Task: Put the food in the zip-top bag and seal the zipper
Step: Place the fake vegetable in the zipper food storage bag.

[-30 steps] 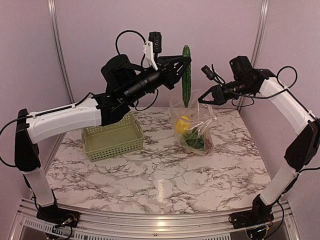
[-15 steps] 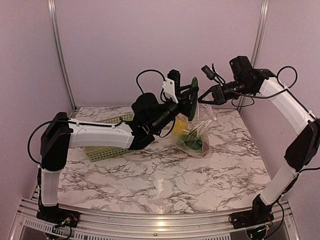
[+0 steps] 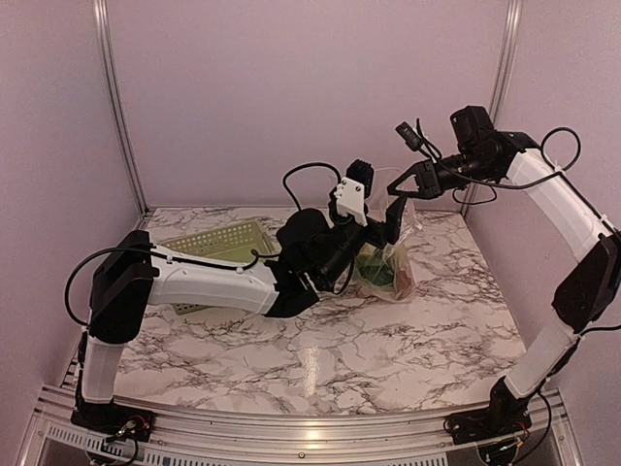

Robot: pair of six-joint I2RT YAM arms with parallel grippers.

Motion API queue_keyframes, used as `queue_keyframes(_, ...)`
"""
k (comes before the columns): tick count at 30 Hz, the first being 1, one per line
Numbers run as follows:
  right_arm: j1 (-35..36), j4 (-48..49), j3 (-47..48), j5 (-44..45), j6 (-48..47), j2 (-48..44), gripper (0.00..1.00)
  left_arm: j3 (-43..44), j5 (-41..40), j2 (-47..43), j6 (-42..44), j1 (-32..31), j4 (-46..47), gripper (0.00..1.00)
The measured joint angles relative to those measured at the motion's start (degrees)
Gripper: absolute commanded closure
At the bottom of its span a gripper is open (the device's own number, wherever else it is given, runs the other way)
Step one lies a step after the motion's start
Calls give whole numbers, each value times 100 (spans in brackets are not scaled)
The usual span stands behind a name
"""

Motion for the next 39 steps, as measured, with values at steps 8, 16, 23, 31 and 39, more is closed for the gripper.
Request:
queue_keyframes(8,-70,48,0,144,28,-2,100,57,339,-1207,-376,31,-1467,12)
queue_keyframes(16,-74,192,-9,553,35,-2,100,221,-13,-2503,-1545,28,-3591,25)
queue_keyframes(23,9,892,-481,1106,216,-68,100,-236,-564,-2243,-3692,50,-4889,25)
queue_keyframes(31,765,1115,-1217,1196,369,118,100,-809,-341,-1803,-5851,378,-5554,46)
queue_keyframes(39,1021,1266,-1215,1235,391,122,100,-1145,214,-1755,-7099,789,-5606,59)
